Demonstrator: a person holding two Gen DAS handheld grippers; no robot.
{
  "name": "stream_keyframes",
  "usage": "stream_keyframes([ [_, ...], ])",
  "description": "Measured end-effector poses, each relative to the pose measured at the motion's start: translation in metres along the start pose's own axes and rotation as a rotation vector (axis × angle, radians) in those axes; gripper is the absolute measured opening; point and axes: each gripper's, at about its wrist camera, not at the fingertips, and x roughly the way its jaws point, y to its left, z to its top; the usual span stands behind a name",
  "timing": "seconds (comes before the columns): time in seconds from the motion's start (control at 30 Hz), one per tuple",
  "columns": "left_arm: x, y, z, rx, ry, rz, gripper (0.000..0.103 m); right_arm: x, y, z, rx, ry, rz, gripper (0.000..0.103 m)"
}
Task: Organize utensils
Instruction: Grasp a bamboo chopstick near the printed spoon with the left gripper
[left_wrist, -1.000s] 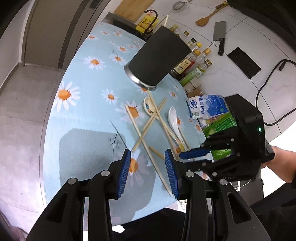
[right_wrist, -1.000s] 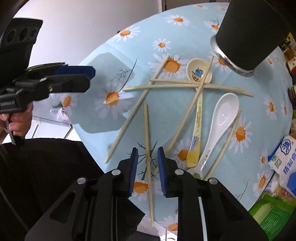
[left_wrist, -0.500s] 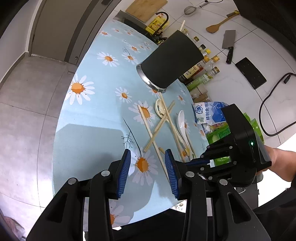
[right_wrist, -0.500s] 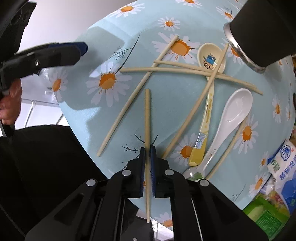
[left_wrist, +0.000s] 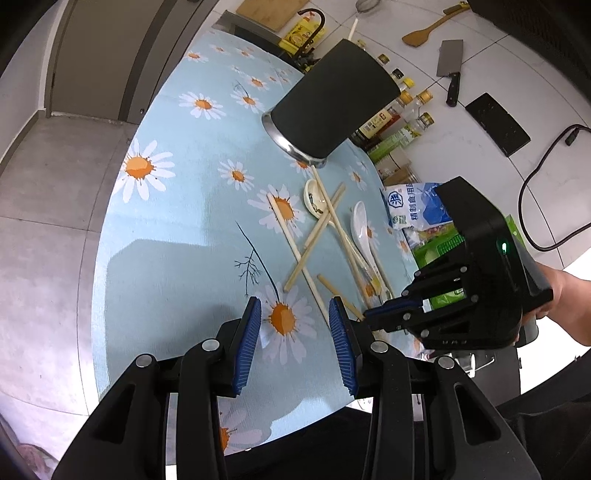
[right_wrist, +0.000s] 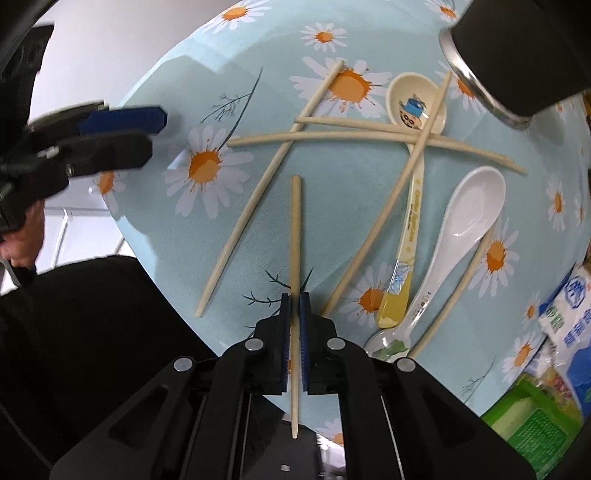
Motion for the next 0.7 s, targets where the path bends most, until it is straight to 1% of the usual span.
stream_keyframes([
  [0.1, 0.001, 0.002, 0.003, 0.0, 0.009, 0.0, 0.037, -0.006, -0.004, -0.001, 0.011, -0.037, 0.033, 0.005],
  [0.23, 0.003, -0.001, 0.01, 0.016, 0.016, 0.006, 0.037, -0.016, -0.01, -0.001, 0.028, -0.069, 0.045, 0.005],
  [0.33, 0.005, -0.004, 0.015, 0.011, 0.013, 0.006, 0.037, -0.025, -0.015, -0.006, 0.04, -0.099, 0.077, 0.005],
  [0.47, 0.01, -0.018, 0.021, 0.037, 0.021, 0.011, 0.037, -0.039, -0.026, -0.017, 0.058, -0.146, 0.088, 0.005],
  [0.53, 0.013, -0.025, 0.023, 0.044, 0.025, 0.013, 0.037, -0.046, -0.04, -0.022, 0.091, -0.179, 0.116, 0.005],
  [0.6, 0.02, -0.034, 0.025, 0.041, 0.044, -0.001, 0.037, -0.054, -0.052, -0.026, 0.123, -0.214, 0.142, 0.005],
  [0.7, 0.03, -0.048, 0.028, 0.038, 0.062, -0.003, 0.036, -0.073, -0.072, -0.038, 0.177, -0.301, 0.19, 0.005],
])
